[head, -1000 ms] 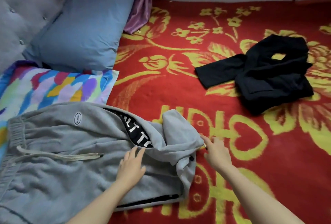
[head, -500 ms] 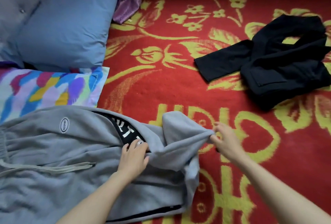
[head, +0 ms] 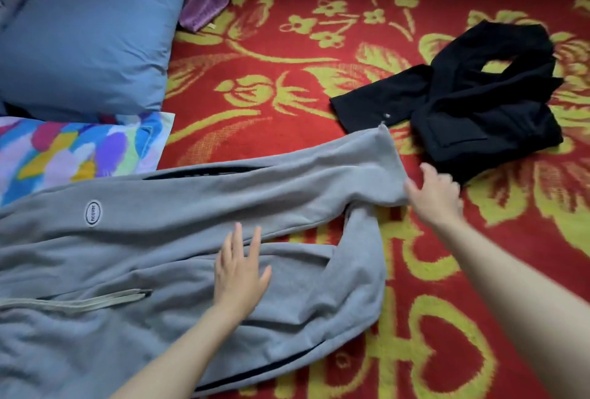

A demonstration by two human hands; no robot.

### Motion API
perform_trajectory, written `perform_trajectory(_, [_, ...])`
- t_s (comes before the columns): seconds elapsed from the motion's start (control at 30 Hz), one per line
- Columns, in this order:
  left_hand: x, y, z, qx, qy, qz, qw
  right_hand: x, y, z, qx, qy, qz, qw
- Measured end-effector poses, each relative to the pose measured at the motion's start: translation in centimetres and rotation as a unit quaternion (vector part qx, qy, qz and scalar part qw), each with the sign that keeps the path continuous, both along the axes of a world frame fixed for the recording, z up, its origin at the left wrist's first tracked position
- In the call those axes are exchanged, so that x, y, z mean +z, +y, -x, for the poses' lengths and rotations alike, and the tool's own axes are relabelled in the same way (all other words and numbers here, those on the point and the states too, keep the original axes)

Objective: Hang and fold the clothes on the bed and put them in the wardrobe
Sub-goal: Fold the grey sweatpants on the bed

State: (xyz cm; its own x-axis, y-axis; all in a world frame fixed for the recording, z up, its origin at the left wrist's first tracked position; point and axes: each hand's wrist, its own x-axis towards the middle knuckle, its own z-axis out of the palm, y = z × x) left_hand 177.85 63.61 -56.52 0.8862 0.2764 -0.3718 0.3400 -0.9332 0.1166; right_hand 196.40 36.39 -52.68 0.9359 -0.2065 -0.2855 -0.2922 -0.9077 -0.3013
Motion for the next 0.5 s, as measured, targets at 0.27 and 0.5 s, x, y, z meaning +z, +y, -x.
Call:
perform_trajectory(0.27, [-4.3, -3.3, 9.1, -0.065, 0.170, 0.039, 0.983, -8.0, 1.9, 11.2, -0.041, 0.151, -0.175, 0.972])
perform_trajectory(0.5, [-4.2, -4.5, 10.8, -0.106, 0.197, 0.021, 0.974, -3.9, 0.9, 11.7, -0.144, 0.071, -0.312, 0.936])
